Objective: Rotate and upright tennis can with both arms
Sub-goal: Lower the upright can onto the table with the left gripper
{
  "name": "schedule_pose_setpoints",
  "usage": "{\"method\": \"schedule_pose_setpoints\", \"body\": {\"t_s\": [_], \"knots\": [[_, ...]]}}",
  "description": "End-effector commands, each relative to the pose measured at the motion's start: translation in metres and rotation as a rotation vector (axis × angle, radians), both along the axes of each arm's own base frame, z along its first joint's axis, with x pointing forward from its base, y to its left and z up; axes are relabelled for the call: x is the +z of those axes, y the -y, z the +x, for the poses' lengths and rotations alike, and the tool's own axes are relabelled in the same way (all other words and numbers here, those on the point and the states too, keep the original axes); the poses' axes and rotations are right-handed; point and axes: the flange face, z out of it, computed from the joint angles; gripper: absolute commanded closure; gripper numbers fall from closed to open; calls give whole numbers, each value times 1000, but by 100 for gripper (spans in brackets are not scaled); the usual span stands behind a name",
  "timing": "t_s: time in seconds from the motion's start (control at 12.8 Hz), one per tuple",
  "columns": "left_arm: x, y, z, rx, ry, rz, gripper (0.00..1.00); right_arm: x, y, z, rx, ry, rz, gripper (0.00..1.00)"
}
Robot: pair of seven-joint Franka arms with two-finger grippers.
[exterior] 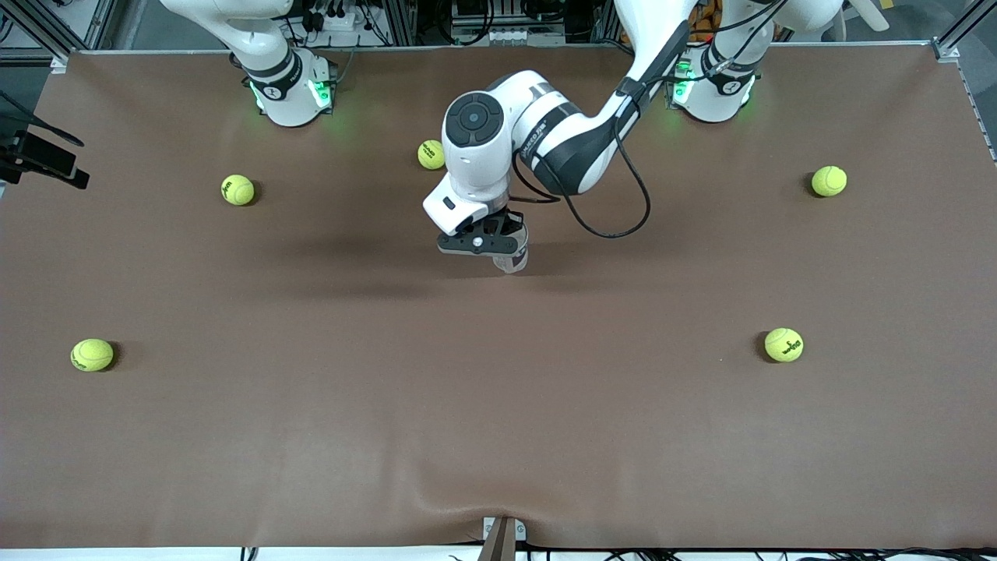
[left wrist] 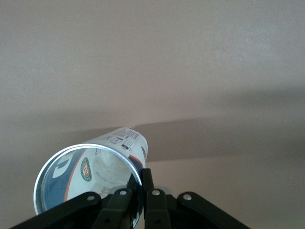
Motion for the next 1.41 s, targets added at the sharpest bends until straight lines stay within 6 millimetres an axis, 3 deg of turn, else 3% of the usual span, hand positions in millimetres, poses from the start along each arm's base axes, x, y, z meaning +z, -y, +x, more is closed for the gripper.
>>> {"method": "schedule_pose_setpoints", "body": {"t_s": [0.0,0.31,0.39,0.47,0.55,0.63,0.78,0.94,1.1,1.33], "knots": [[-5,6,5,21,33,-18,99,0,0,-1,-11,5,-4,0],[-8,11,8,26,59,-50,98,-1,0,0,-13,4,-6,0],[-13,11,8,26,56,-47,89,-1,0,0,-13,4,-6,0],[-14,11,8,27,56,-45,71,-1,0,0,-13,4,-6,0],[-14,11,8,37,57,-44,42,-1,-1,1,-10,4,-4,0],[-14,12,8,36,62,-40,0,-1,-1,1,-11,4,-4,0],[-3,12,7,38,72,-53,0,-1,-1,1,-10,4,-5,0],[39,7,7,41,102,-87,0,-1,1,0,-14,4,-6,0],[84,-10,10,53,127,-99,0,-2,-1,2,-11,2,-6,0],[141,-52,18,98,122,-82,0,-2,-1,2,-11,2,-4,0]]}}
